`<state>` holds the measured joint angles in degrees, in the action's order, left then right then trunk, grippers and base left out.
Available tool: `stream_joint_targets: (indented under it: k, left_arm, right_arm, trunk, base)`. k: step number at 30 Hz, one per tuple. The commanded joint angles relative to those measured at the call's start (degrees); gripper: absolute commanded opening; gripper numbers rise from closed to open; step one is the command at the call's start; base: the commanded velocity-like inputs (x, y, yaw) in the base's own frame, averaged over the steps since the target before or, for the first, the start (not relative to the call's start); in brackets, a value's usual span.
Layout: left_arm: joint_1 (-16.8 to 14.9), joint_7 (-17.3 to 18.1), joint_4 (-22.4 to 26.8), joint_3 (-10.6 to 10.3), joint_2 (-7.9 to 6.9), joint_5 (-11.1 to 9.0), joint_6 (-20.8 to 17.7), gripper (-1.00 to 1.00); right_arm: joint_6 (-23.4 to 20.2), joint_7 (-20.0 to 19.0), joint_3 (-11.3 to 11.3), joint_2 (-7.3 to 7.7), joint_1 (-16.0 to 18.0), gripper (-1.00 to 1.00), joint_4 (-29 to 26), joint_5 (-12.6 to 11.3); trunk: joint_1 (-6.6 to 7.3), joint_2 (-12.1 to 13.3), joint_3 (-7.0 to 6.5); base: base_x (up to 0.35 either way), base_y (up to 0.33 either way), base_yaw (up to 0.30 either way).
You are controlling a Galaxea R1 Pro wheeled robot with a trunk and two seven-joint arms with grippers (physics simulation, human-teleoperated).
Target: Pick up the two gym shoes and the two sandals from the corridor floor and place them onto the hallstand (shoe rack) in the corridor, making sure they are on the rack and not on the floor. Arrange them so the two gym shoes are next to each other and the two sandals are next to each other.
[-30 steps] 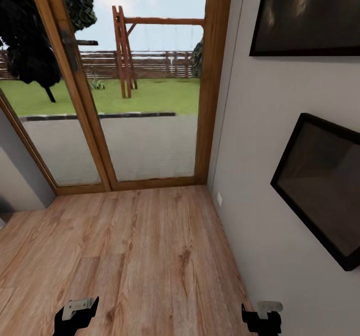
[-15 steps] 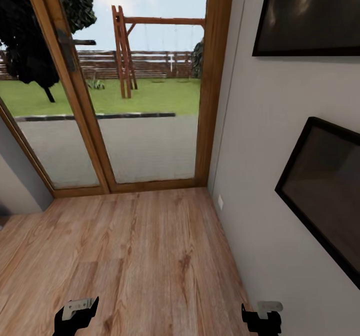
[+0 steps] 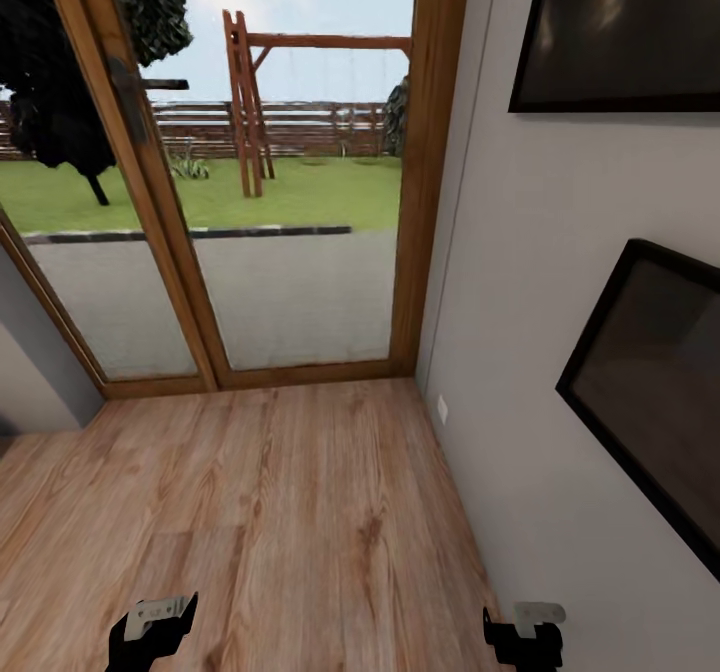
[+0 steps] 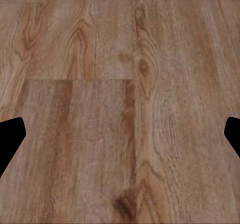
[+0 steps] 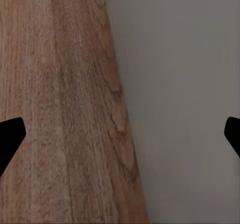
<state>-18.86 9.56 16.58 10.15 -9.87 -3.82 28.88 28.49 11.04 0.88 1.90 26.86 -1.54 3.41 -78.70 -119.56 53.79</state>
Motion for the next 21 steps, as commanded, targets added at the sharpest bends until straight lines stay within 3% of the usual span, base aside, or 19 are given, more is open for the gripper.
stream_joint_targets:
  k: [1, 7, 21]
  left_arm:
    - [-0.04, 0.55, -0.06, 0.23, 0.00, -0.40, 0.08, 1.00]
    - [-0.04, 0.55, -0.06, 0.22, 0.02, -0.40, 0.12, 1.00]
    - [-0.04, 0.55, -0.06, 0.28, 0.03, -0.40, 0.12, 1.00]
  right_arm:
    - [0.08, 0.39, 0.09, 0.01, 0.04, 1.00, 0.05, 0.37]
    - [0.08, 0.39, 0.09, 0.00, 0.02, 1.00, 0.05, 0.37]
    - [0.08, 0.39, 0.09, -0.06, 0.03, 1.00, 0.05, 0.37]
  trunk:
    - [-0.01, -0.02, 0.05]
    - [-0.01, -0.02, 0.05]
    - [-0.01, -0.02, 0.05]
  base:
    - [0.266, 0.000, 0.000]
    - [0.188, 0.000, 0.000]
    - [0.027, 0.000, 0.000]
